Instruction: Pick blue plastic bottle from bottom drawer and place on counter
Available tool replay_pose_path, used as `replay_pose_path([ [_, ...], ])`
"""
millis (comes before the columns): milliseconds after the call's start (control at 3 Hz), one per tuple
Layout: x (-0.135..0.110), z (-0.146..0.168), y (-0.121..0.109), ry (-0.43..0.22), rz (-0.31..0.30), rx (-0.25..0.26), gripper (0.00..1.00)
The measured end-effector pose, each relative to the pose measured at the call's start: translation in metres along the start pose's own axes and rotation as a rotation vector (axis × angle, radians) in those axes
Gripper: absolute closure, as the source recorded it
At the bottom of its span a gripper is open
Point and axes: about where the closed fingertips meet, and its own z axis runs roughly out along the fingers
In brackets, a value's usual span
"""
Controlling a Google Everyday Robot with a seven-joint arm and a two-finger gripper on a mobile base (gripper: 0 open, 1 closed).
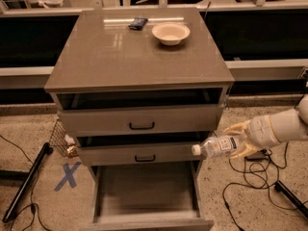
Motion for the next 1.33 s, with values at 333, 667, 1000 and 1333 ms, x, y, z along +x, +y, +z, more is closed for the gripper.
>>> replay_pose_path([
  [333,-0.029,-0.029,-0.025,0.051,-0.092,-0.006,1.0],
  [667,-0.074,-0.069,-0.064,0.147,-0.237,0.037,1.0],
  [1000,-0.102,-0.088,-0.092,0.2,-0.32,0.068,1.0],
  [1333,-0.132,-0.098,-0.117,0.214,-0.395,0.092,1.0],
])
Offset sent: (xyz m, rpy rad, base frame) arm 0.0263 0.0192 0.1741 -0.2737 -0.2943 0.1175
